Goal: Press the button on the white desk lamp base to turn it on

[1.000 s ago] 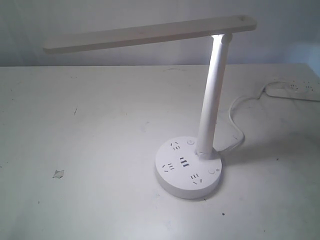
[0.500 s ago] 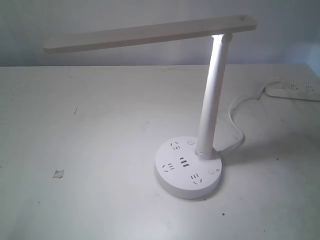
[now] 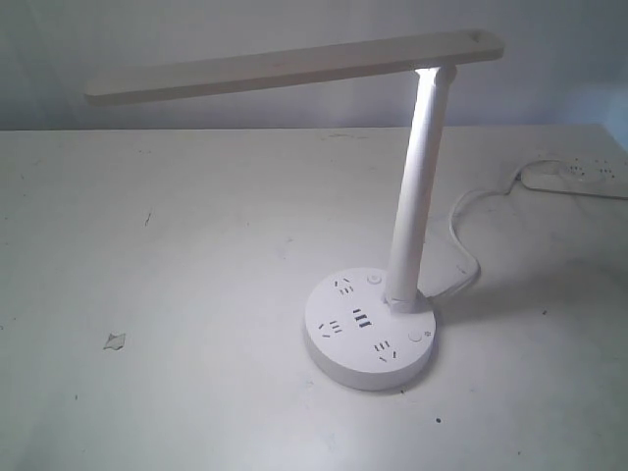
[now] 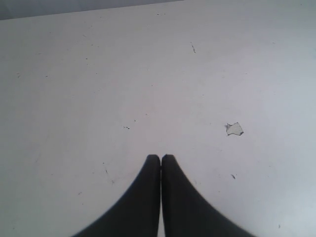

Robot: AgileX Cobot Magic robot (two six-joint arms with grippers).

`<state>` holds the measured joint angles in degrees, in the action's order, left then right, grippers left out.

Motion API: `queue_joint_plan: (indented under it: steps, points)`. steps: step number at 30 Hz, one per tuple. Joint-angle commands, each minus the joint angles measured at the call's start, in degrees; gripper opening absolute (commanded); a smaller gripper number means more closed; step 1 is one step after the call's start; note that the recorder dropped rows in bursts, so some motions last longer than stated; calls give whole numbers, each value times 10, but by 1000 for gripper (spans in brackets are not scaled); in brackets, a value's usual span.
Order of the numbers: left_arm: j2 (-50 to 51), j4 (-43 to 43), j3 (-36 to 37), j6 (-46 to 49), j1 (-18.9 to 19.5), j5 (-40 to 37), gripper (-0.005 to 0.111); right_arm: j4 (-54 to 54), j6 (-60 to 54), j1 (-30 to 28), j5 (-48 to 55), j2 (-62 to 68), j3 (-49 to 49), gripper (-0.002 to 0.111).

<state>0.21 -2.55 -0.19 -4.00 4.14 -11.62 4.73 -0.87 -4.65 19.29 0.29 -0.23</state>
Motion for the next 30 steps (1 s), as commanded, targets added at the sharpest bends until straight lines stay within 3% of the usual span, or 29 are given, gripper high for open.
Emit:
queue_joint_plan:
  steps: [1, 30]
  points:
    - [-2, 4, 2, -1, -3, 1, 0, 0, 2, -5, 0, -3, 2, 0]
    - [-2, 4, 2, -1, -3, 1, 0, -1, -5, -5, 0, -3, 2, 0]
